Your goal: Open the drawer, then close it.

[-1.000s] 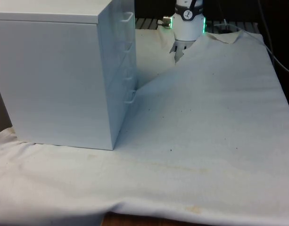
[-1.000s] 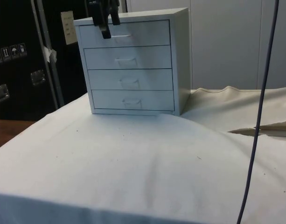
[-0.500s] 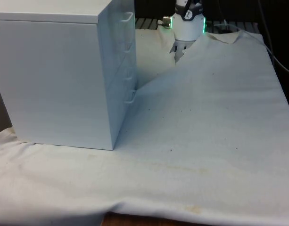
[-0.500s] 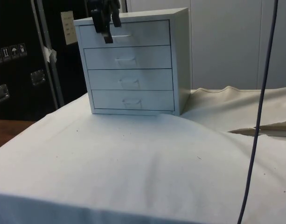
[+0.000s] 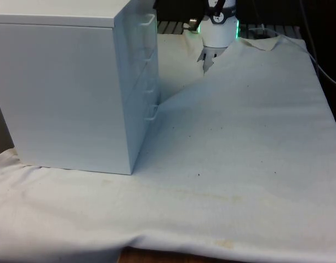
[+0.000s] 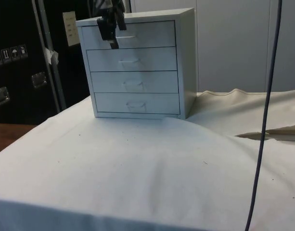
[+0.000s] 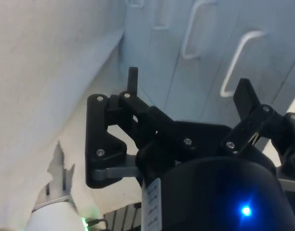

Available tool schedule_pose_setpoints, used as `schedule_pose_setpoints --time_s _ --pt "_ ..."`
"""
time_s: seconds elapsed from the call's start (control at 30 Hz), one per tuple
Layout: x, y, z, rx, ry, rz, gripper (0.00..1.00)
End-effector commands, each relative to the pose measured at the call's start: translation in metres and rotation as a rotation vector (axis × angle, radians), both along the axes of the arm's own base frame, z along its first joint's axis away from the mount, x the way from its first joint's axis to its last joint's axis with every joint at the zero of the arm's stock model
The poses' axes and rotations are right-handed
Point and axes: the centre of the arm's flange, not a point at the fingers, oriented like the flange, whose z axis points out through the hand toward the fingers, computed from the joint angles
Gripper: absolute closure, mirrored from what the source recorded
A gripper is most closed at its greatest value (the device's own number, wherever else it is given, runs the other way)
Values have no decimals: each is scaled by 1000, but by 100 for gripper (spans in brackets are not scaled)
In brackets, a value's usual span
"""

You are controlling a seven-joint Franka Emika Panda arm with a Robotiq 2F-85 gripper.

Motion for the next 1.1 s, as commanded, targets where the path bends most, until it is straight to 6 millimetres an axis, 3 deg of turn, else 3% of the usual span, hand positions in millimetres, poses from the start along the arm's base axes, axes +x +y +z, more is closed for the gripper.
schedule_pose_setpoints --time_s 0.0,0.33,0.57,1.07 --pt "1 0 -1 -17 -3 1 0" --pt "3 -1 -12 -52 2 -11 0" --pt "5 -16 -25 -56 -36 -14 0" --pt "5 -20 -26 -57 -38 -15 0"
